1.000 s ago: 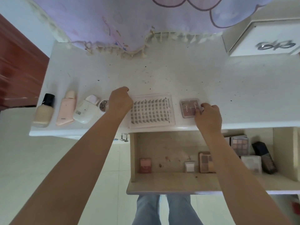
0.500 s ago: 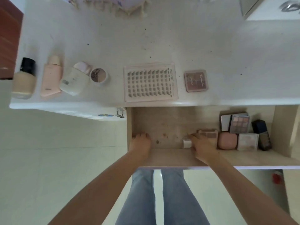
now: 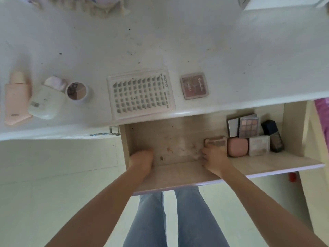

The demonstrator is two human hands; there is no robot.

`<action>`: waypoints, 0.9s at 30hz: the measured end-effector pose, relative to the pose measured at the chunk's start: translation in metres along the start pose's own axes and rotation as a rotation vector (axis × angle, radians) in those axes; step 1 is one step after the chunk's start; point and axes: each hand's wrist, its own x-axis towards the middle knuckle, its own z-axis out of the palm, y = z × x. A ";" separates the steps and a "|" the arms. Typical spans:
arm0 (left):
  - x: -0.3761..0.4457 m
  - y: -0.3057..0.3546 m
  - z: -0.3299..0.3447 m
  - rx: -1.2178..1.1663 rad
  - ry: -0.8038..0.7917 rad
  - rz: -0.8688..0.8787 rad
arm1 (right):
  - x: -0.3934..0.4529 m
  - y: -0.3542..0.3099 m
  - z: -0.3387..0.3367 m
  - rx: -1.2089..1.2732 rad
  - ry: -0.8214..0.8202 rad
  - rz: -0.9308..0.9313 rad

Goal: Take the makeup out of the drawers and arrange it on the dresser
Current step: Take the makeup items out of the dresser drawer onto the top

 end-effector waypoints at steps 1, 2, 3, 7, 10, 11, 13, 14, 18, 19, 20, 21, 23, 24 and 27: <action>-0.007 0.002 -0.007 -0.026 0.005 0.049 | -0.010 -0.001 -0.012 0.157 0.080 0.029; -0.014 0.006 -0.015 -0.059 0.034 0.117 | -0.020 0.000 -0.025 0.298 0.160 0.061; -0.022 0.012 -0.024 -0.120 0.074 0.196 | -0.029 0.003 -0.039 0.411 0.246 0.087; -0.049 0.063 -0.072 -0.537 0.361 0.483 | -0.044 0.016 -0.101 0.622 0.530 0.094; -0.045 0.115 -0.114 -0.727 0.623 0.457 | -0.025 0.036 -0.146 0.659 0.645 0.096; -0.040 0.132 -0.127 -0.808 0.659 0.406 | -0.016 0.043 -0.158 0.634 0.650 0.098; -0.026 0.160 -0.144 -0.928 0.688 0.279 | 0.003 0.055 -0.178 0.658 0.653 0.089; -0.019 0.172 -0.149 -0.955 0.705 0.215 | 0.011 0.059 -0.185 0.698 0.643 0.073; -0.004 0.197 -0.152 -1.021 0.776 -0.036 | 0.038 0.075 -0.197 0.617 0.560 0.006; -0.002 0.200 -0.151 -1.014 0.795 -0.084 | 0.042 0.078 -0.197 0.568 0.546 -0.010; -0.001 0.203 -0.151 -0.998 0.813 -0.127 | 0.045 0.079 -0.198 0.520 0.533 -0.035; 0.000 0.204 -0.151 -0.973 0.834 -0.167 | 0.046 0.080 -0.197 0.475 0.523 -0.061; 0.003 0.206 -0.152 -0.896 0.865 -0.236 | 0.048 0.079 -0.195 0.396 0.529 -0.096; 0.003 0.207 -0.152 -0.856 0.872 -0.267 | 0.048 0.078 -0.193 0.369 0.540 -0.103; 0.002 0.211 -0.151 -0.741 0.897 -0.344 | 0.048 0.075 -0.189 0.320 0.545 -0.097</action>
